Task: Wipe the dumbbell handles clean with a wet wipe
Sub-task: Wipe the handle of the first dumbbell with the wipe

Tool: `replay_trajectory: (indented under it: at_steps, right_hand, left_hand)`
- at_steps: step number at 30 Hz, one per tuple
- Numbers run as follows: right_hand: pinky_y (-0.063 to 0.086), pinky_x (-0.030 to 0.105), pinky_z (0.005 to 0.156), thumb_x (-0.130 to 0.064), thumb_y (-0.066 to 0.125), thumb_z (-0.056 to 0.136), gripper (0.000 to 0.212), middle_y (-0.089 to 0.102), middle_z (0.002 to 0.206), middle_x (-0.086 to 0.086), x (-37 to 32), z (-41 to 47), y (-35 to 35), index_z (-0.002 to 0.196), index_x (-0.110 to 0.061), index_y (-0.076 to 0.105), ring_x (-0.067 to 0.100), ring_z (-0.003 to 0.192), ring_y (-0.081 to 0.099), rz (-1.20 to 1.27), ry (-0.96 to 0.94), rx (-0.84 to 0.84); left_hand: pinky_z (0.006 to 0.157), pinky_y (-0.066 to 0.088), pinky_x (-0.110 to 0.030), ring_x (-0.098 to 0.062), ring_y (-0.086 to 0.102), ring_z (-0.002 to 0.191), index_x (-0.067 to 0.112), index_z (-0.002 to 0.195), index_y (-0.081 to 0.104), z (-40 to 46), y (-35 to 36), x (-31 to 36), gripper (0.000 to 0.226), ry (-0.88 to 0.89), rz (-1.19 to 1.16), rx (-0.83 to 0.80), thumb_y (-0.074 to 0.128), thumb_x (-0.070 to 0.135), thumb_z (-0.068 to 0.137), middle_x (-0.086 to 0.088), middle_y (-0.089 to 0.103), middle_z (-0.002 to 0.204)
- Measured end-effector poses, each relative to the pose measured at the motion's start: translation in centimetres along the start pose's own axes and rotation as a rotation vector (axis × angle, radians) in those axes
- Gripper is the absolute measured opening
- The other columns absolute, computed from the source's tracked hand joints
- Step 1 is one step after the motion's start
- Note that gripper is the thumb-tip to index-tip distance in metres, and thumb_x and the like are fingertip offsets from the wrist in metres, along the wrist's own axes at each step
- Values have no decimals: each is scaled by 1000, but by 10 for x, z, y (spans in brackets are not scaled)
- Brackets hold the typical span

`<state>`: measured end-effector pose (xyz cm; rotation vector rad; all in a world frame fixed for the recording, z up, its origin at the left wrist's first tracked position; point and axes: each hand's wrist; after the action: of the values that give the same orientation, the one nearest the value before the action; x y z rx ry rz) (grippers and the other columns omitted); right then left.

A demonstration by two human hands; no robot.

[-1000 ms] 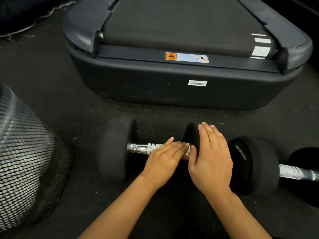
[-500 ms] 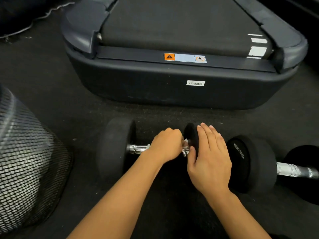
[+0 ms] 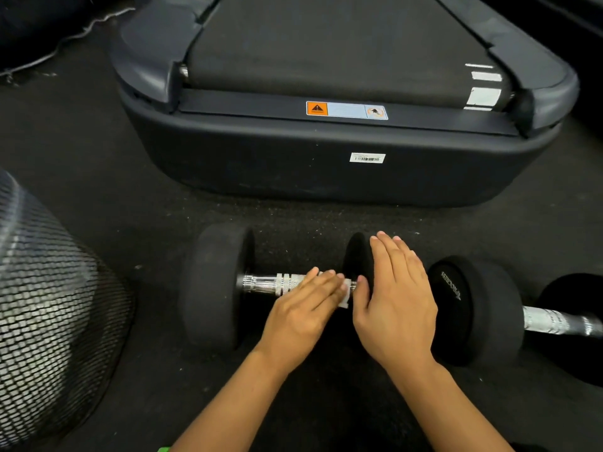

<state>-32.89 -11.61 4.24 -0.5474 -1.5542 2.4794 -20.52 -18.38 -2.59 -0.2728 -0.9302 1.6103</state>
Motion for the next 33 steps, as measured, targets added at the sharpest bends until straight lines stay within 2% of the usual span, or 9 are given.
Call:
replay_trajectory:
  at_steps: [3,5,8,12,15,20,25,29,33]
  right_hand:
    - [21,33,112,-25,44,84,53,48,138,10,-1,1,0,133,-4,46,23,133,37,-3,1,4]
    - [23,34,112,-25,43,85,52,48,138,9,-1,2,0,133,-4,46,23,133,37,-3,2,10]
    - [23,35,112,-24,46,85,52,48,138,9,-1,5,1,133,-5,45,23,133,37,-12,4,-1]
    - [22,35,112,-27,41,86,53,47,138,10,-1,3,0,133,-4,45,24,132,37,-21,-7,2]
    - [21,34,111,-27,41,86,53,48,138,11,0,0,0,133,-3,46,24,132,37,-2,-19,15]
    - [19,33,112,-26,41,85,53,48,137,11,-1,-2,-2,133,-4,46,24,132,37,-12,-22,14]
    - [21,33,111,-25,43,85,52,48,137,10,-1,0,-2,132,-4,46,23,132,37,-6,-18,1]
    - [24,35,111,-26,40,85,52,49,136,11,-1,2,-2,132,-3,47,24,131,38,-11,-13,-7]
    - [27,36,111,-27,40,85,53,49,137,10,0,1,-3,133,-4,46,23,132,38,-16,-21,-26]
  left_hand:
    - [100,42,-43,-25,57,114,-3,113,62,3,4,0,30,69,31,-12,65,-1,83,-16,63,117]
    - [101,42,-41,-23,59,111,-1,112,63,7,5,3,27,24,52,-38,59,2,86,-14,65,114]
    - [100,42,-35,-17,64,96,10,103,68,32,-6,12,28,-189,98,-226,47,13,85,-5,70,98]
    - [75,49,-36,-22,62,85,22,87,63,75,-19,4,19,-525,56,-597,47,26,95,-3,65,84]
    - [65,46,-31,-19,60,75,27,69,51,80,-23,-2,28,-636,-29,-706,46,31,96,3,57,71]
    - [66,44,-30,-18,60,79,23,89,60,69,-22,13,16,-582,33,-515,47,27,95,1,61,80]
    - [101,41,-33,-10,62,103,18,110,67,35,-20,5,24,-274,-58,-299,56,19,88,2,69,108]
    - [104,39,-38,-19,58,113,4,111,65,9,-8,1,27,-19,-38,-150,60,9,85,-10,65,116]
    - [104,39,-39,-19,55,117,3,115,64,-1,-8,-10,31,1,14,-67,66,6,84,-10,63,120]
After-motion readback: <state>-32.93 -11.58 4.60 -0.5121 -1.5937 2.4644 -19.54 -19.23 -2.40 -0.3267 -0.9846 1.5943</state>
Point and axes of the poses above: each hand's wrist, its own z-axis towards the middle knuckle, its own y-axis out of the palm, x = y × z
